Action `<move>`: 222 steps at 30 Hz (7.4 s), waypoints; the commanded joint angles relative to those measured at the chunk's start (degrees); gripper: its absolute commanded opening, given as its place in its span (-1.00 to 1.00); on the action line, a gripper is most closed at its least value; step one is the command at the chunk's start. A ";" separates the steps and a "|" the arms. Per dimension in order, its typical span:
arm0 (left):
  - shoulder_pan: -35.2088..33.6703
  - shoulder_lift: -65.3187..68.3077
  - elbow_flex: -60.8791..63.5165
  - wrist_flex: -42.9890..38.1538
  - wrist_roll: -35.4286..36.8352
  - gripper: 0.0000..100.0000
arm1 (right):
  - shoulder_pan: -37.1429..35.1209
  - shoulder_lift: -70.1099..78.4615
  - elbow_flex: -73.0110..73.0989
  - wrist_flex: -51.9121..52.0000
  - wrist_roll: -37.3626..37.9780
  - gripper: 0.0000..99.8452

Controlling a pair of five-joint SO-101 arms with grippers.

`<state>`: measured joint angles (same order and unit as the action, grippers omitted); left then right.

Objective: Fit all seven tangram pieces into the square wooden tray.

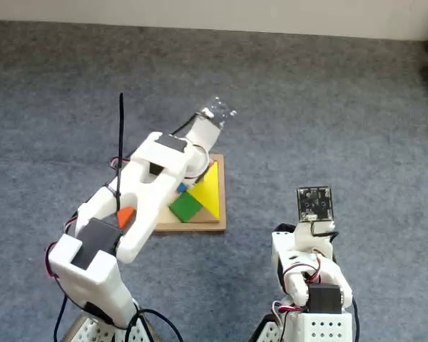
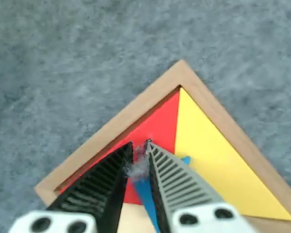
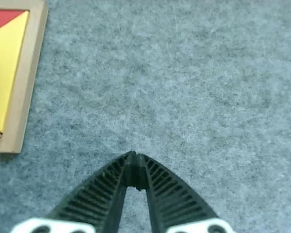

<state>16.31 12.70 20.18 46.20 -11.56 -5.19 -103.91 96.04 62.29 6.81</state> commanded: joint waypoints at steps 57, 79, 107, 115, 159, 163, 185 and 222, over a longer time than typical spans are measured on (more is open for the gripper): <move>-3.56 -18.07 12.88 1.32 -6.68 -0.87 | 0.66 -0.48 8.48 -0.04 0.09 -0.98; -4.53 -10.24 9.01 -1.76 -6.42 -0.87 | 0.66 -0.48 8.48 -0.04 0.09 -0.98; 5.49 -16.31 5.85 -5.19 -0.70 -0.87 | 0.66 -0.48 8.48 -0.04 0.09 -0.98; 5.49 -4.79 3.21 -5.27 -0.97 -0.87 | 0.66 -0.48 8.48 -0.04 0.09 -0.98; -1.27 -3.38 -11.56 28.92 -29.45 -0.87 | 0.75 -0.48 8.48 -0.04 0.09 -0.98; -1.54 -3.38 -15.08 31.91 -29.19 -0.87 | 0.75 -0.48 8.48 -0.04 0.09 -0.98; -8.04 -2.68 3.03 11.25 -25.85 -0.87 | 0.75 -0.48 8.48 -0.04 0.09 -0.98; -15.52 -17.19 3.21 22.42 -20.57 -0.87 | 0.75 -0.48 8.48 -0.04 0.09 -0.98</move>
<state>6.37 -2.07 24.13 68.00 -32.66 -5.01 -103.91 96.04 62.29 6.81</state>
